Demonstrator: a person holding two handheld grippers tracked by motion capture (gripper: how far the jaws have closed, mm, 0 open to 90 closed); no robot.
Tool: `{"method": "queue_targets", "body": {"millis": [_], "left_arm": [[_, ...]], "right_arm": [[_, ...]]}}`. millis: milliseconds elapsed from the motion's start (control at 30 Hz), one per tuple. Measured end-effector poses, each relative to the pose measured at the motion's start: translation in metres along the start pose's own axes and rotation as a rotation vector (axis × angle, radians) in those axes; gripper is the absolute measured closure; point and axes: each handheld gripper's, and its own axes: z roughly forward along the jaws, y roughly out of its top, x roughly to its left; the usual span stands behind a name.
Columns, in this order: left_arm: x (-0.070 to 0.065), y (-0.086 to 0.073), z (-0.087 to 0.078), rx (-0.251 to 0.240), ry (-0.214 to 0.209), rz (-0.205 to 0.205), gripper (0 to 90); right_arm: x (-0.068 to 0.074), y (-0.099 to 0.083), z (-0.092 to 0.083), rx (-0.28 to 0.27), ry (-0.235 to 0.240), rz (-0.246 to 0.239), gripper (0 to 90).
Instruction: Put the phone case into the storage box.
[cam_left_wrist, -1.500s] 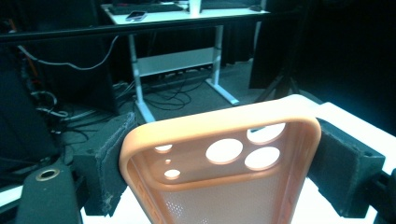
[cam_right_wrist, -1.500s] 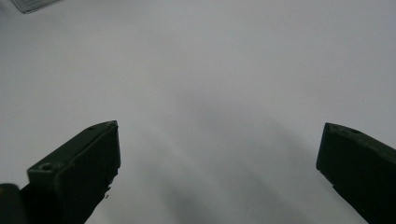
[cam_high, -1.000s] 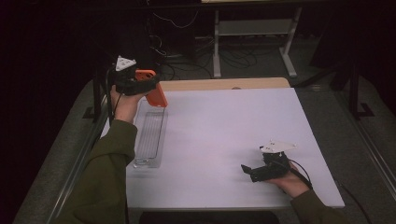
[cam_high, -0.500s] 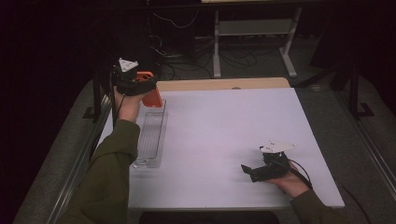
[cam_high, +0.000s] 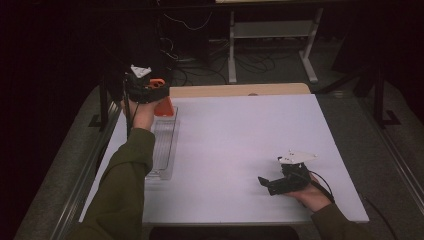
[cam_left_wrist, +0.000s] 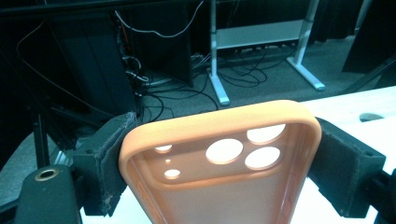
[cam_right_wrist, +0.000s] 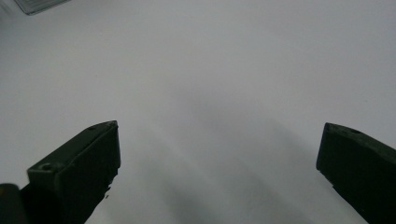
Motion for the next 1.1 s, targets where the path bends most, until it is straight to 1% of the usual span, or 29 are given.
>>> {"method": "queue_targets", "body": {"millis": [33,67,100,167,200,267,333,367,400,433,467,533,567,767,800,900,967,1033,1100], "left_arm": [[0.0,0.0,0.0,0.0,0.0,0.0,15.0],[-0.001,-0.001,0.002,0.003,0.002,-0.015,15.0],[-0.002,-0.003,0.004,0.012,0.007,-0.005,15.0],[-0.002,-0.005,0.006,0.019,0.009,-0.001,15.0],[-0.002,-0.005,0.006,0.029,0.013,0.011,15.0],[-0.003,-0.006,0.008,0.021,0.013,0.005,14.9],[-0.005,-0.007,0.01,0.022,0.024,0.018,14.9],[-0.005,-0.007,0.01,0.022,0.024,0.018,14.9],[-0.005,-0.007,0.01,0.035,0.027,0.033,14.8],[-0.005,-0.008,0.011,0.034,0.025,0.027,14.8],[-0.006,-0.009,0.012,0.044,0.028,0.028,14.8],[-0.007,-0.01,0.014,0.038,0.024,0.02,14.8],[-0.006,-0.011,0.015,0.058,0.026,0.032,14.8],[-0.006,-0.016,0.02,0.065,0.03,0.02,14.7],[-0.006,-0.018,0.021,0.078,0.033,0.025,14.7],[-0.004,-0.024,0.025,0.091,0.031,0.013,14.6],[-0.004,-0.027,0.027,0.102,0.032,0.014,14.6],[-0.004,-0.03,0.029,0.106,0.026,-0.002,14.6],[-0.004,-0.031,0.03,0.112,0.026,0.006,14.5]], "right_arm": [[0.0,0.0,0.0,0.0,-0.001,0.001,0.0],[0.0,0.0,0.0,0.0,-0.002,0.002,0.0],[0.0,0.0,-0.001,0.001,-0.001,0.003,0.0],[0.0,0.0,-0.001,-0.002,-0.002,0.003,0.0],[0.0,0.0,-0.001,-0.002,-0.002,0.003,0.0],[0.0,0.0,-0.001,-0.001,0.0,0.001,0.0],[0.0,0.0,-0.001,-0.001,-0.001,0.003,0.0],[0.0,0.0,-0.001,-0.002,-0.001,0.002,0.0],[0.0,0.0,-0.001,-0.002,-0.001,0.002,0.0],[0.0,0.0,-0.001,-0.001,-0.001,0.003,0.0],[0.0,0.0,-0.001,-0.002,-0.002,0.003,0.0],[-0.001,0.0,-0.001,-0.003,-0.003,0.004,0.0],[-0.001,0.0,-0.002,-0.004,-0.002,0.003,0.0],[-0.001,0.0,-0.002,-0.005,-0.001,0.004,0.0],[-0.001,0.0,-0.002,-0.004,-0.001,0.003,0.0],[-0.001,0.0,-0.002,-0.005,-0.001,0.004,0.0],[-0.001,0.0,-0.002,-0.006,-0.002,0.005,0.0],[-0.001,0.0,-0.002,-0.007,-0.002,0.006,0.0],[-0.001,0.0,-0.002,-0.006,-0.002,0.005,0.0]]}}
